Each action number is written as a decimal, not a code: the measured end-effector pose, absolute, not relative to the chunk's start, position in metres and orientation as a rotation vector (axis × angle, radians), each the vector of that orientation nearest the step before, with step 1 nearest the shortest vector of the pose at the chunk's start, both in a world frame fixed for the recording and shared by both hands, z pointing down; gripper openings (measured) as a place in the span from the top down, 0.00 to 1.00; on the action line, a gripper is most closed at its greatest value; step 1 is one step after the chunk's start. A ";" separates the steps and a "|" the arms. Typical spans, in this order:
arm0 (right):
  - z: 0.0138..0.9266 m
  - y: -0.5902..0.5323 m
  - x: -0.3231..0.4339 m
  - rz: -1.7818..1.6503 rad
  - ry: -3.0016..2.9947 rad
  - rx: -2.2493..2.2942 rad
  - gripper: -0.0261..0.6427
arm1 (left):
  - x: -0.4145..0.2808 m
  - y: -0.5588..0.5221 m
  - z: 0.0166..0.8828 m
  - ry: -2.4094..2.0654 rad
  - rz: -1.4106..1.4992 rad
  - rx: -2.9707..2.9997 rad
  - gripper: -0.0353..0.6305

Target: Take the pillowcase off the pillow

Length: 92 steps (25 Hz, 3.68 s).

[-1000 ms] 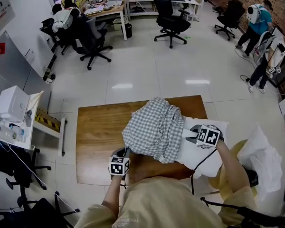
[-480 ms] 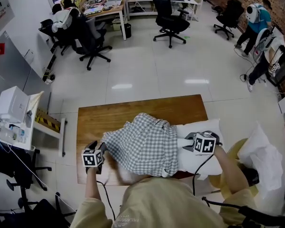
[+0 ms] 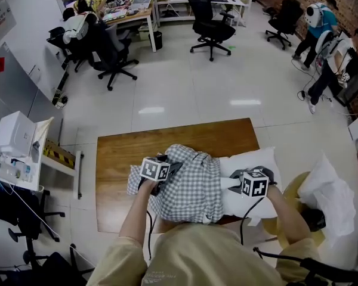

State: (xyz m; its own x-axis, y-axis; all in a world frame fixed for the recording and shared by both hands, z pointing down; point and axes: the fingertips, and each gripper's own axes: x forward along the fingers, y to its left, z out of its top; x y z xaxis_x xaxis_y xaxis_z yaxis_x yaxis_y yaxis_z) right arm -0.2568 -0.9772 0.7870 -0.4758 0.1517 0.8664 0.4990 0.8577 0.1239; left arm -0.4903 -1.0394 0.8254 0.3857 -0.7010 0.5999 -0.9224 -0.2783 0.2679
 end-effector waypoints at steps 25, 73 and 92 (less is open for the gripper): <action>0.772 -1.043 -0.248 -0.238 -2.221 -0.161 0.93 | -0.556 -0.911 0.815 -1.569 0.218 1.874 0.27; 0.772 -0.990 -0.219 -0.611 -2.094 -0.446 0.92 | -0.560 -1.071 0.857 -1.554 0.315 1.760 0.92; 0.784 -1.033 -0.183 -0.569 -2.119 -0.299 0.93 | -0.679 -0.872 0.827 -1.639 0.414 1.666 0.23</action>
